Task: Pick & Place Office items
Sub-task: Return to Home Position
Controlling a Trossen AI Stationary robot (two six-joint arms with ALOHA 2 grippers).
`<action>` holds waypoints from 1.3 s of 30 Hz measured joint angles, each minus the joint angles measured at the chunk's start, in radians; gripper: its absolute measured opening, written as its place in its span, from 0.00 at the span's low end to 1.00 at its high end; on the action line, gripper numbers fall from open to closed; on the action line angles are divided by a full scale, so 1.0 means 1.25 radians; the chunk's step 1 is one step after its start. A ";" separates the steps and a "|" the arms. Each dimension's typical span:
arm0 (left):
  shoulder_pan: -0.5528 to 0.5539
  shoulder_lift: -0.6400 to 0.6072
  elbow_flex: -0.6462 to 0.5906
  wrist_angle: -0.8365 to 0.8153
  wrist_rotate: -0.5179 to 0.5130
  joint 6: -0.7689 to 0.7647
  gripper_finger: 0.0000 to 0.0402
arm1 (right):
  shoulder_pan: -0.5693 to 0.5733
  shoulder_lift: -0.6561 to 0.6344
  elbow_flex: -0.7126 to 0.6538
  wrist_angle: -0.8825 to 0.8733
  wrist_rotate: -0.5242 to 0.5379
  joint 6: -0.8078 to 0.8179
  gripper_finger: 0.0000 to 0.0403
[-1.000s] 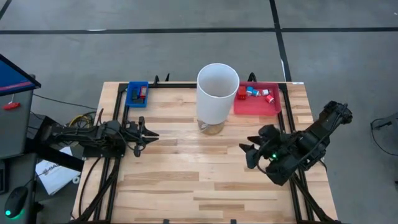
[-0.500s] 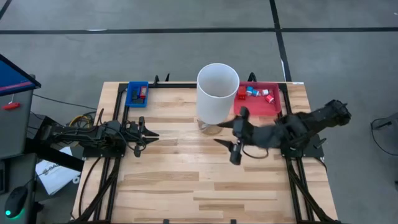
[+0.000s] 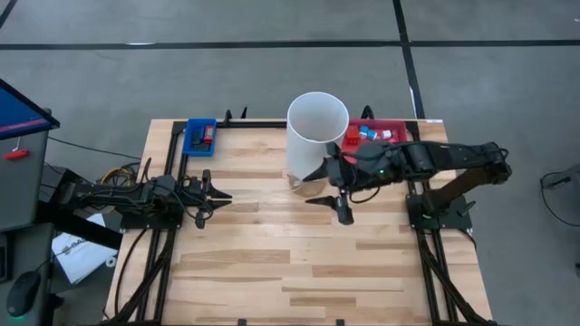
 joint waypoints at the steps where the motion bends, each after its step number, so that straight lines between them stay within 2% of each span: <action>1: 0.000 0.000 0.000 0.000 0.000 0.000 0.17 | 0.000 -0.009 -0.011 0.007 0.000 -0.008 0.58; 4: 0.000 0.000 0.000 0.000 0.000 0.000 0.17 | 0.002 -0.068 -0.106 0.102 0.008 -0.018 0.58; 7: 0.000 0.000 0.000 0.000 0.000 0.000 0.17 | 0.004 -0.152 -0.273 0.251 0.016 0.008 0.58; 10: 0.000 0.000 0.000 0.000 0.000 0.000 0.17 | -0.003 -0.242 -0.442 0.368 0.055 0.038 0.58; 14: 0.000 0.000 0.000 0.001 0.000 0.000 0.17 | -0.017 -0.363 -0.629 0.451 0.121 0.101 0.58; 19: 0.000 0.000 0.000 0.000 0.000 0.000 0.17 | -0.028 -0.515 -0.799 0.490 0.134 0.200 0.58; 26: 0.000 0.000 0.000 0.000 0.000 0.000 0.17 | -0.050 -0.706 -0.994 0.496 0.142 0.273 0.58; 29: 0.000 0.000 0.000 0.000 0.001 0.000 0.17 | -0.053 -0.786 -1.067 0.493 0.177 0.319 0.58; 34: 0.000 0.000 0.000 0.000 0.000 0.000 0.17 | -0.065 -0.924 -1.160 0.461 0.200 0.380 0.58; 39: 0.000 0.000 0.000 0.000 0.001 0.000 0.17 | -0.077 -1.051 -1.217 0.422 0.200 0.383 0.58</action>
